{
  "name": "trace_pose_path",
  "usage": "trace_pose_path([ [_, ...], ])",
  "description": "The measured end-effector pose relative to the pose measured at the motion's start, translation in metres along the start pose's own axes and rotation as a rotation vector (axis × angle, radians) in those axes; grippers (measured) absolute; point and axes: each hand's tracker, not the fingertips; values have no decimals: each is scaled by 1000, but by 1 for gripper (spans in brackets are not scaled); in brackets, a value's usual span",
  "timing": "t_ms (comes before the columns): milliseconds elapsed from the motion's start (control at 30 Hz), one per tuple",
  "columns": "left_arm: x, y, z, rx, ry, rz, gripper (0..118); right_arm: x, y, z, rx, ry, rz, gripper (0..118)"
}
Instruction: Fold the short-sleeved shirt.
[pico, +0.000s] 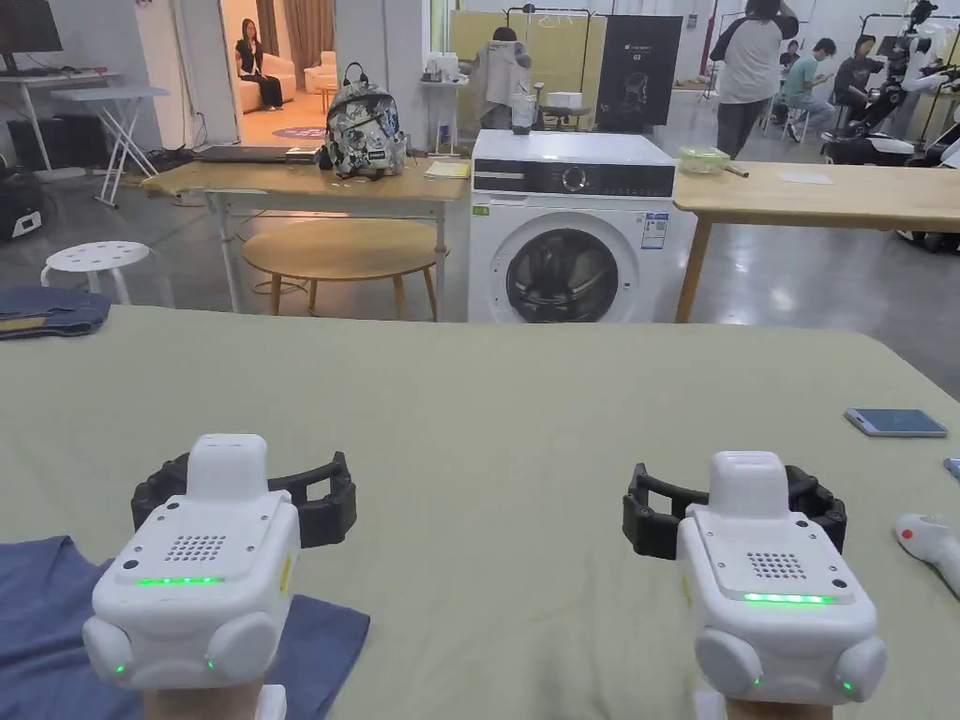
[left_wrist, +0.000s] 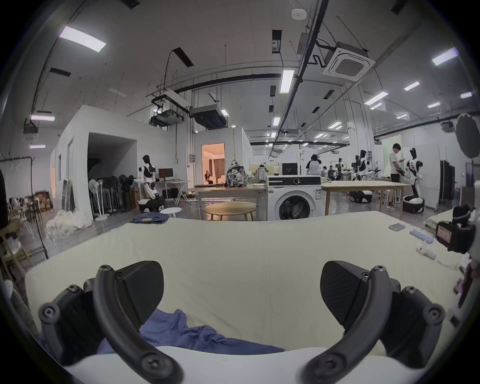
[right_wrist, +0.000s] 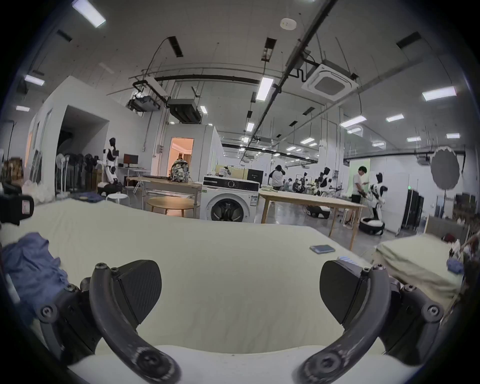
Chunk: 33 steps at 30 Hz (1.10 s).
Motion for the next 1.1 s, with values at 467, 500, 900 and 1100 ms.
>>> trace_pose_path([
  [467, -5, 18, -7, -12, 38, -14, 114, 7, 27, -3, 52, 15, 60, 118],
  [500, 8, 17, -8, 5, 79, -227, 114, -6, 25, -2, 95, -12, 315, 118],
  [900, 43, -7, -4, 63, 173, -1214, 113, -36, -10, -5, 252, -99, 1261, 118],
  [1100, 15, 17, -14, -12, 78, -434, 113, -19, 25, -2, 22, -15, 545, 118],
])
